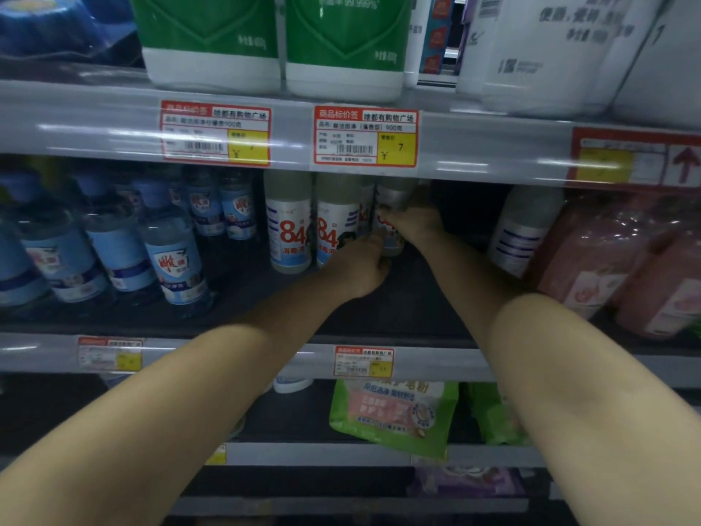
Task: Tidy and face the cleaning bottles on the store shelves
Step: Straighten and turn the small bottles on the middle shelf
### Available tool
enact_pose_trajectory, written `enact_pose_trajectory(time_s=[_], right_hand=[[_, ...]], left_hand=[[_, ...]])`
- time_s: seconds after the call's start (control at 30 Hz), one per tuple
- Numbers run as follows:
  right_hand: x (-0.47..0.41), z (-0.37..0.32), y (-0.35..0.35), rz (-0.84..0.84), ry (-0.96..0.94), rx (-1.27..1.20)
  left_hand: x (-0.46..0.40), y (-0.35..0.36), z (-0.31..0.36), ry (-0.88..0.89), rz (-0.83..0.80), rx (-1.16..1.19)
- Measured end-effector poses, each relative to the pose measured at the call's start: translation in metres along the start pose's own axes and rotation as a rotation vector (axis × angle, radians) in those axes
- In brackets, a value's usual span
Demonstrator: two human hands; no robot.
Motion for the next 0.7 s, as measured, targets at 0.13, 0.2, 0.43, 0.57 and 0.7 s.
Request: enact_pose_trajectory(time_s=[0.13,0.2,0.43,0.57,0.7], right_hand=[[0.022,0.001,0.001,0.103,-0.022,0.085],[0.042,-0.002,-0.003,0.150,-0.080,0.155],[0.181,-0.044,-0.022,0.279,-0.879,0.163],[0.225,-0.042,0.002,0.088,-1.079,0.110],[0.248,-0.032,0.036,-0.104,-1.082,0.102]], left_hand=[[0.017,-0.015,0.001,0.066,0.026,0.005],[0.030,-0.024,-0.003,0.072,0.028,-0.010],[0.119,-0.059,-0.013,0.294,0.206,-0.048],[0.163,-0.057,-0.037,0.307,0.201,-0.171],[0.202,-0.049,-0.067,0.267,0.178,-0.183]])
Point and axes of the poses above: each hand's wrist, its own x-axis away from the middle knuckle, its own y-axis out of the palm, z = x × y, the point moved 4 cm from there along -x, towards the middle knuckle, and after that the axes turned 10 degrees about z, right-handed, at the moved point
